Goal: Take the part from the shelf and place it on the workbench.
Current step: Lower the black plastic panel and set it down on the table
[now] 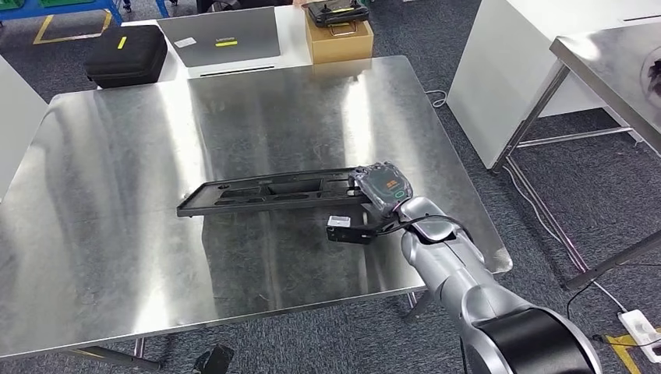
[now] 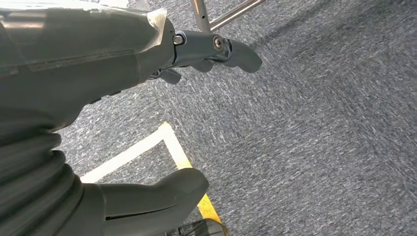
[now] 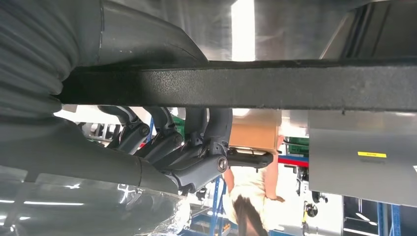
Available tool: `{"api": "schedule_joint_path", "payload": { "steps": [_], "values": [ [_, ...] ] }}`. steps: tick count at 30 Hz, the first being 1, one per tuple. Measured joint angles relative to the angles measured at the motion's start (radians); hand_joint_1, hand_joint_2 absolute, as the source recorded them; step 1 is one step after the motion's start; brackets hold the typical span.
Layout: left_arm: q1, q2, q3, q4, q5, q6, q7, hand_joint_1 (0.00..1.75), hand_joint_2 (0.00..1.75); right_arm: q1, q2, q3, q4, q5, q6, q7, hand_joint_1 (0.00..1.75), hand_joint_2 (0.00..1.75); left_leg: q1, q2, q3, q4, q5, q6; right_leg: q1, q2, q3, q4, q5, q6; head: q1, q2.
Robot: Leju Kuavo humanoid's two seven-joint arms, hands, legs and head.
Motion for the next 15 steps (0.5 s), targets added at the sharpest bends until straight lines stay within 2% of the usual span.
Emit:
{"api": "schedule_joint_path", "payload": {
  "steps": [3, 8, 15],
  "values": [
    [0.0, 0.0, 0.0, 0.0, 0.0, 0.0, -0.003, 0.0, 1.75, 0.0, 0.0, 0.0, 0.0, 0.0, 0.0, -0.003, 1.75, 1.75, 0.002, 0.001, 0.002, -0.004, -0.002, -0.005, 0.003, 0.001, 0.0, 0.0, -0.001, -0.003, 0.0, 0.0],
    [0.0, 0.0, 0.0, 0.0, 0.0, 0.0, -0.005, 0.0, 1.75, -0.002, 0.0, 0.0, 0.0, 0.0, 0.0, -0.005, 1.75, 1.75, 0.003, 0.001, 0.002, -0.005, 0.001, -0.021, 0.005, 0.0, 0.0, 0.0, 0.001, -0.006, 0.001, 0.0],
    [0.0, 0.0, 0.0, 0.0, -0.013, 0.006, -0.019, 0.0, 1.75, -0.002, -0.001, 0.0, 0.0, 0.0, -0.001, -0.005, 1.75, 1.75, 0.001, 0.001, 0.002, -0.004, 0.003, -0.025, 0.004, 0.0, 0.001, 0.0, 0.003, -0.009, 0.001, 0.0]
  ]
}}
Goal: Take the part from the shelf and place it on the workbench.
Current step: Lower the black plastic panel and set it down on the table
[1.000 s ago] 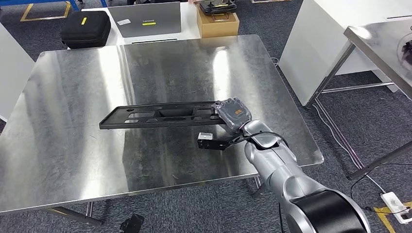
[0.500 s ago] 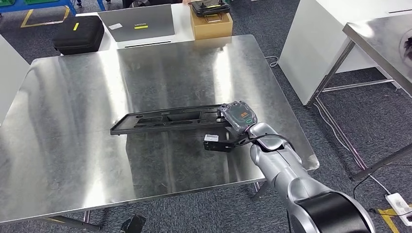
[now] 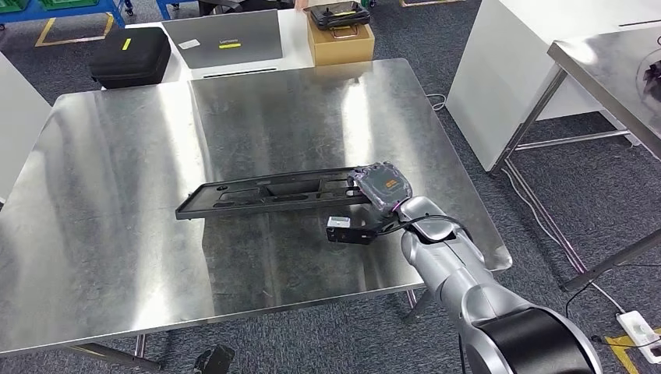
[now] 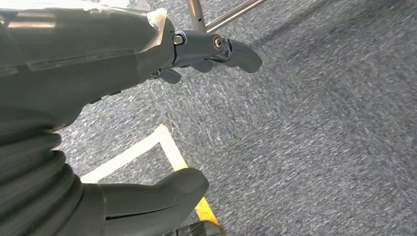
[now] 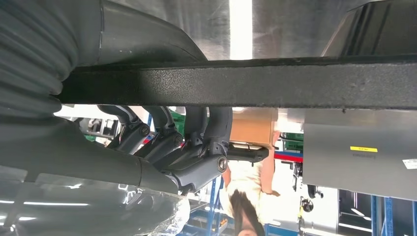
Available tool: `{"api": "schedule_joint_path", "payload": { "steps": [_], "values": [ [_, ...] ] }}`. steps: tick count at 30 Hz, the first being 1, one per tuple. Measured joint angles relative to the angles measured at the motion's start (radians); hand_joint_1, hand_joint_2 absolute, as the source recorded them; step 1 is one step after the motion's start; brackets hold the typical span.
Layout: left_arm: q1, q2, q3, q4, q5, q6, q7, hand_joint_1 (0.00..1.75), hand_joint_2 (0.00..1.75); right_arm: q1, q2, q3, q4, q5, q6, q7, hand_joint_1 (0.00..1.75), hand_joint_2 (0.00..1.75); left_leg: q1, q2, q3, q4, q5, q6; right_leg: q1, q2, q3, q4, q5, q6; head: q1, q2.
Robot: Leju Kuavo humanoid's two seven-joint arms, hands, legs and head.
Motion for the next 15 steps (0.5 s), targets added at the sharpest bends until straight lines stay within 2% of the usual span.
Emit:
{"api": "schedule_joint_path", "payload": {
  "steps": [12, 15],
  "values": [
    [0.0, -0.001, -0.001, 0.0, -0.02, 0.039, -0.015, 0.0, 1.75, 0.0, -0.002, 0.0, 0.0, 0.0, -0.001, 0.0, 1.75, 1.75, -0.002, 0.0, 0.0, 0.001, 0.0, 0.0, -0.002, 0.0, 0.001, -0.001, 0.0, 0.0, 0.0, 0.0],
    [0.0, -0.001, -0.001, 0.0, -0.017, 0.03, -0.016, 0.0, 1.75, 0.0, -0.002, 0.0, 0.0, 0.0, -0.002, 0.001, 0.44, 1.75, -0.002, 0.0, 0.0, 0.001, 0.0, 0.0, -0.002, 0.0, 0.001, -0.001, 0.0, 0.0, 0.0, 0.0]
  ]
}}
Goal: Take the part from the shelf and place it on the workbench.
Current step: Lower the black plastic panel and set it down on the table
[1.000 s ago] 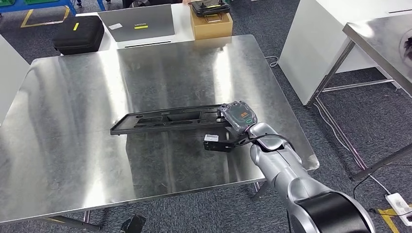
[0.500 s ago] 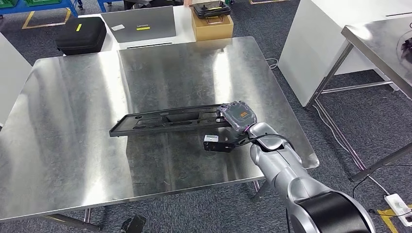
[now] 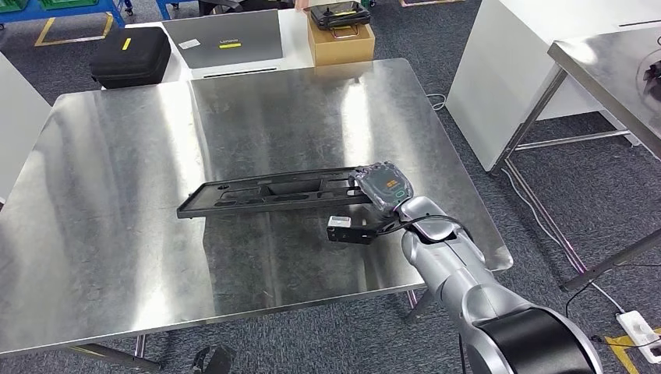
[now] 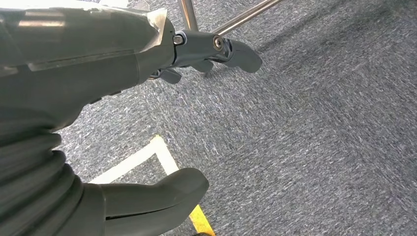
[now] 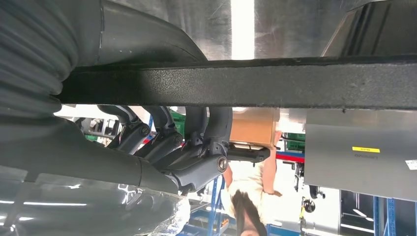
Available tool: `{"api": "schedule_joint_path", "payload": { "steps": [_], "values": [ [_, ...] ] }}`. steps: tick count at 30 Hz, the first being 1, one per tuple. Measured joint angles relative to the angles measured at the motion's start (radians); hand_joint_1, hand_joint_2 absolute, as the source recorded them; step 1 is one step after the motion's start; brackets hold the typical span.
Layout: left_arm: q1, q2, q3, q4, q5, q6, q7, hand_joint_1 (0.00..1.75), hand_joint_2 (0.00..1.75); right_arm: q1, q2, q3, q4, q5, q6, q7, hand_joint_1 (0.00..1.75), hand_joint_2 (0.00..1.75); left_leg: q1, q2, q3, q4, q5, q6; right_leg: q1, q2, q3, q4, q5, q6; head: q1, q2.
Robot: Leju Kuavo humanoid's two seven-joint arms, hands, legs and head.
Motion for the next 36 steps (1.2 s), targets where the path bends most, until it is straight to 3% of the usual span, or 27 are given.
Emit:
{"api": "schedule_joint_path", "payload": {
  "steps": [1, 5, 24, 29, 36],
  "values": [
    [0.0, 0.0, 0.0, 0.0, 0.006, -0.009, -0.002, 0.0, 1.75, 0.0, 0.0, 0.0, 0.0, 0.0, -0.001, 0.0, 0.0, 1.75, 0.0, 0.0, 0.0, 0.0, 0.0, 0.0, 0.0, 0.0, 0.0, 0.0, 0.0, 0.0, 0.0, 0.0],
    [0.0, 0.0, 0.006, 0.0, 0.041, -0.04, -0.011, 0.0, 0.0, -0.001, -0.001, 0.0, 0.0, -0.001, -0.003, 0.002, 0.0, 1.75, 0.0, 0.0, 0.0, 0.0, 0.0, 0.0, 0.0, 0.0, 0.0, 0.0, 0.0, 0.0, 0.0, 0.0],
    [0.003, 0.001, 0.024, 0.0, 0.034, -0.035, 0.025, 0.0, 0.0, -0.036, -0.011, -0.001, -0.002, -0.033, 0.046, -0.002, 0.0, 1.75, 0.0, 0.0, 0.001, 0.0, 0.0, 0.0, -0.001, 0.0, 0.001, 0.0, 0.0, 0.0, 0.0, 0.0],
    [0.009, 0.001, 0.034, 0.0, 0.046, -0.034, 0.022, 0.0, 0.0, -0.061, -0.014, -0.016, -0.002, -0.095, 0.152, -0.039, 0.0, 1.75, 0.0, 0.0, 0.001, 0.0, 0.0, 0.0, -0.001, 0.0, 0.001, 0.0, 0.0, 0.0, 0.0, 0.0],
    [0.015, 0.003, 0.059, 0.0, 0.064, -0.034, 0.013, 0.0, 0.0, -0.104, -0.007, -0.031, -0.003, -0.138, 0.331, -0.03, 0.0, 1.75, 0.0, 0.0, 0.001, 0.0, 0.0, 0.0, -0.001, 0.0, 0.002, 0.0, 0.0, 0.0, 0.0, 0.0]
  ]
}}
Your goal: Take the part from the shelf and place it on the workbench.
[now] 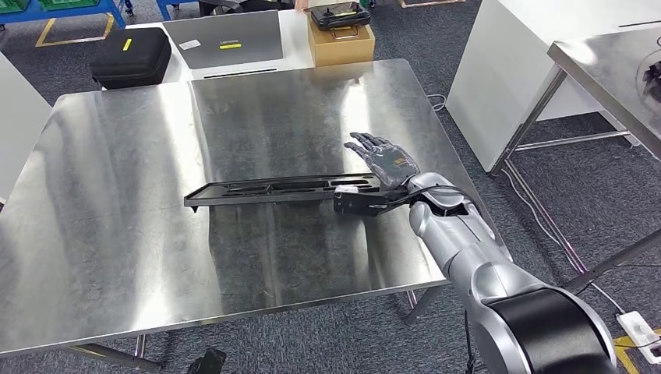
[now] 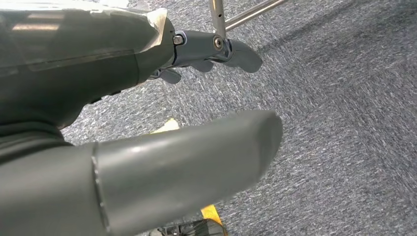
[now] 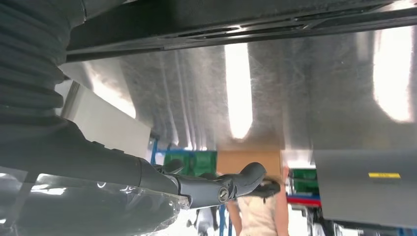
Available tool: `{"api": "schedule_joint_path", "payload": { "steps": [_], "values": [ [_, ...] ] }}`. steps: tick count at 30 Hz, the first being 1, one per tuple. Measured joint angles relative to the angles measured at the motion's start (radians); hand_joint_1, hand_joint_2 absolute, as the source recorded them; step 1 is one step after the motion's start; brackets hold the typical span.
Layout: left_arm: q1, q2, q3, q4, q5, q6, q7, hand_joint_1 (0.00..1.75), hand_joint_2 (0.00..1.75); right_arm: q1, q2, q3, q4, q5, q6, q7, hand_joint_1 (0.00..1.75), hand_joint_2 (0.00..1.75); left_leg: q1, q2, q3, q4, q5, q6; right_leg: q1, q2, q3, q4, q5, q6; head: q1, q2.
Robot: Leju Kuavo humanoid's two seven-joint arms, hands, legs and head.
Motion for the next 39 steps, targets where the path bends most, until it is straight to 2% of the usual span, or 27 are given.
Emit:
{"api": "schedule_joint_path", "payload": {
  "steps": [4, 14, 19, 23, 26, 29, 33, 36, 39],
  "values": [
    [0.003, 0.0, 0.015, 0.0, 0.009, 0.0, -0.006, 0.0, 0.0, -0.009, 0.024, 0.0, -0.009, -0.023, 0.072, -0.029, 0.0, 1.75, 0.0, 0.0, 0.001, 0.0, 0.0, 0.0, 0.0, 0.0, 0.0, 0.0, 0.0, 0.0, 0.0, 0.0],
    [0.009, 0.0, 0.018, 0.0, 0.011, 0.0, -0.008, 0.0, 0.0, -0.012, 0.051, 0.0, -0.02, -0.036, 0.116, -0.042, 0.0, 1.75, 0.0, 0.0, 0.001, 0.0, 0.0, 0.0, 0.0, 0.0, 0.001, 0.0, 0.0, 0.0, 0.0, 0.0],
    [0.011, 0.0, 0.035, 0.0, 0.019, 0.007, -0.01, 0.0, 0.0, -0.006, 0.067, 0.02, -0.056, -0.091, 0.273, -0.061, 0.0, 1.75, 0.0, 0.0, 0.002, 0.0, 0.0, 0.0, 0.0, 0.0, 0.001, 0.0, 0.0, 0.0, 0.0, 0.0],
    [0.014, 0.0, 0.046, 0.0, 0.019, 0.01, -0.01, 0.0, 0.0, 0.004, 0.067, 0.073, -0.14, -0.22, 0.426, -0.035, 0.0, 1.75, 0.0, 0.0, 0.002, 0.0, 0.0, 0.0, 0.0, 0.0, 0.001, 0.0, 0.0, 0.0, 0.0, 0.0],
    [0.017, -0.001, 0.058, 0.0, 0.022, 0.013, -0.011, 0.0, 0.0, 0.004, 0.05, 0.137, -0.23, -0.351, 0.492, 0.006, 0.0, 1.75, 0.0, 0.0, 0.002, 0.0, 0.0, 0.0, 0.0, 0.0, 0.001, 0.0, 0.0, 0.0, 0.0, 0.0],
    [0.021, -0.002, 0.07, 0.0, 0.03, 0.016, -0.018, 0.0, 0.0, -0.01, 0.026, 0.196, -0.302, -0.436, 0.481, 0.052, 0.0, 1.75, -0.001, 0.0, 0.002, 0.0, 0.0, 0.0, 0.0, 0.0, 0.001, 0.0, 0.0, 0.0, 0.0, 0.0],
    [0.031, -0.002, 0.088, 0.0, 0.038, 0.02, -0.031, 0.0, 0.0, -0.082, -0.031, 0.245, -0.361, -0.504, 0.37, 0.156, 0.0, 1.75, -0.002, -0.001, 0.002, 0.0, 0.0, 0.0, -0.001, -0.001, 0.001, 0.0, 0.0, 0.0, 0.0, 0.0],
    [0.04, -0.002, 0.102, 0.0, 0.044, 0.021, -0.041, 0.0, 0.0, -0.195, -0.1, 0.253, -0.363, -0.527, 0.273, 0.231, 0.0, 1.75, -0.004, -0.001, 0.002, 0.001, 0.001, 0.001, -0.002, -0.002, 0.001, 0.0, 0.0, 0.0, 0.0, 0.0],
    [0.049, -0.001, 0.118, 0.0, 0.049, 0.021, -0.05, 0.0, 0.0, -0.346, -0.185, 0.25, -0.33, -0.534, 0.2, 0.267, 0.0, 1.75, -0.004, -0.004, 0.0, 0.002, 0.001, 0.002, -0.003, -0.004, 0.001, 0.0, 0.0, 0.001, 0.0, 0.0]
  ]
}}
